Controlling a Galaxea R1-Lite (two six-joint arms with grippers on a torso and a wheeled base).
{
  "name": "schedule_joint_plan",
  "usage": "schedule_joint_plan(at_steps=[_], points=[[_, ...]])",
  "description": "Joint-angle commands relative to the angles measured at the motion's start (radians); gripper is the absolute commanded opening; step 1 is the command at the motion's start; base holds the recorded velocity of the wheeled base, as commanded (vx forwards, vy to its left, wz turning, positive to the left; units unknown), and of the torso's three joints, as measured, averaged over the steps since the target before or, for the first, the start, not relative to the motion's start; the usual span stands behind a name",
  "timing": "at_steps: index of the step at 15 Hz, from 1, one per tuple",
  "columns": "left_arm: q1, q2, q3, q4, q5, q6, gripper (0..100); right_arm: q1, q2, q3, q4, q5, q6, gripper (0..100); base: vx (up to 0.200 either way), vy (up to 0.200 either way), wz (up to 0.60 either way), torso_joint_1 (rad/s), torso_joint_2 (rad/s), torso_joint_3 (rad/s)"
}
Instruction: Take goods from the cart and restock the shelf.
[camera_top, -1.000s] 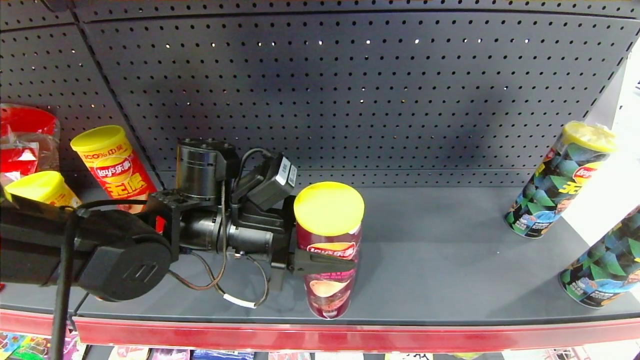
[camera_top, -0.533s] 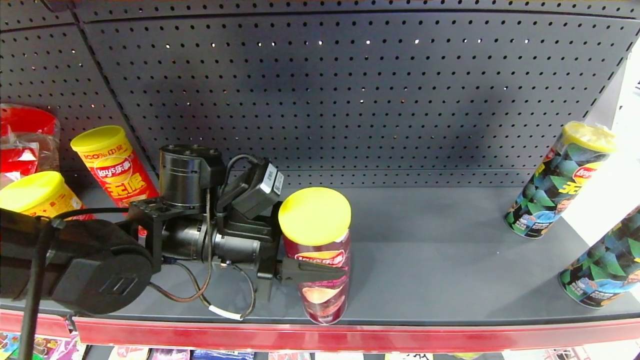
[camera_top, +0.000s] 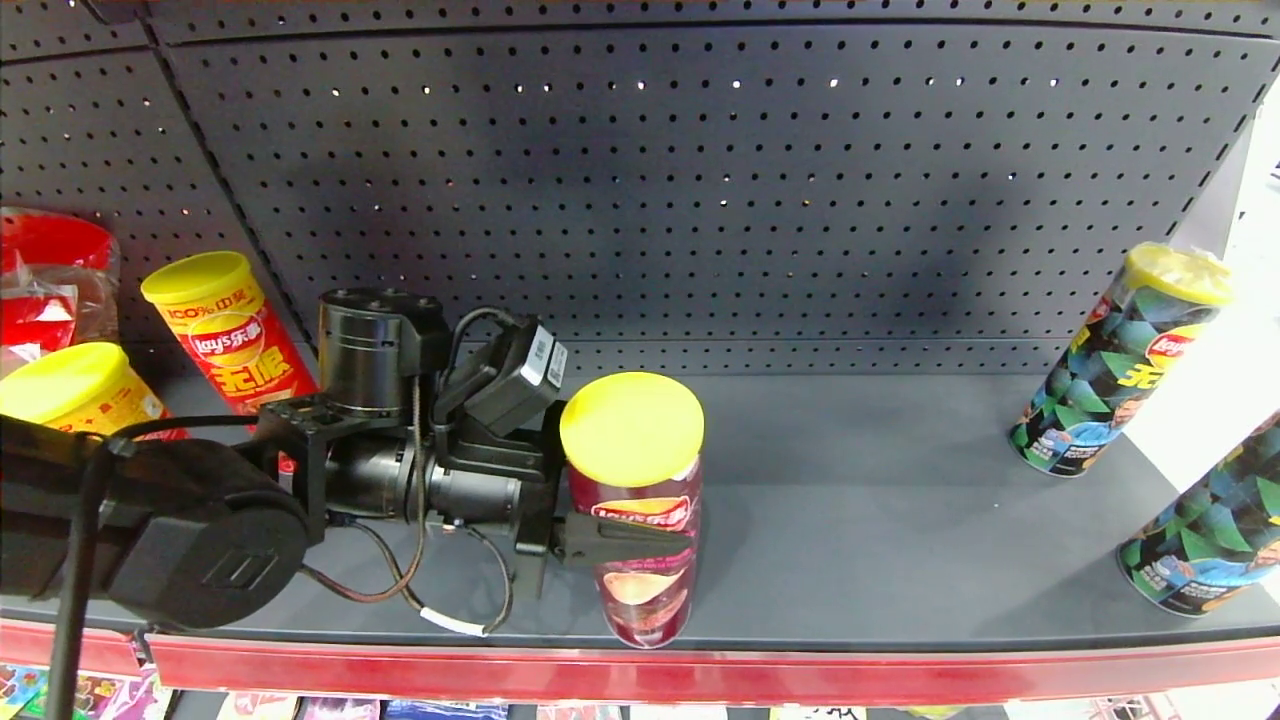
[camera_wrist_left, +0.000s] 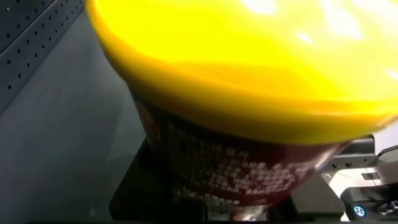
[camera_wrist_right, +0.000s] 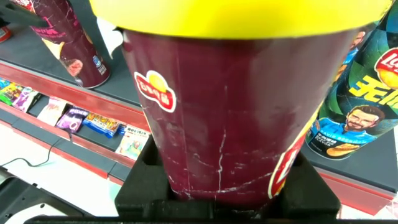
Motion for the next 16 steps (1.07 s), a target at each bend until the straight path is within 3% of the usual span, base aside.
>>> schedule_joint_plan(at_steps=[1, 2, 3, 9, 12, 16], points=[[-0.001, 0.004, 0.004, 0.002, -0.001, 0.002, 0, 0.000, 0.000, 0.000, -0.001, 0.000, 0.000, 0, 0.000, 0.000, 0.00, 0.000, 0.00, 0.000], [-0.004, 0.006, 0.004, 0.002, -0.003, 0.005, 0, 0.000, 0.002, 0.003, -0.001, 0.000, 0.000, 0, 0.000, 0.000, 0.00, 0.000, 0.00, 0.000], [-0.004, 0.006, 0.001, 0.002, 0.000, 0.002, 100, 0.000, 0.002, 0.003, -0.001, 0.000, 0.000, 0, 0.000, 0.000, 0.00, 0.000, 0.00, 0.000], [0.013, -0.037, 0.074, 0.002, 0.009, -0.022, 100, 0.000, 0.008, -0.003, -0.002, 0.000, 0.000, 0, 0.000, 0.000, 0.00, 0.000, 0.00, 0.000], [0.060, -0.096, 0.148, 0.002, 0.009, -0.022, 100, 0.000, 0.010, -0.003, -0.001, 0.000, -0.002, 0, 0.000, 0.000, 0.00, 0.000, 0.00, 0.000], [0.172, -0.231, 0.304, 0.002, 0.009, -0.022, 100, 0.010, 0.060, -0.014, -0.002, 0.006, -0.006, 0, 0.000, 0.000, 0.00, 0.000, 0.00, 0.000]])
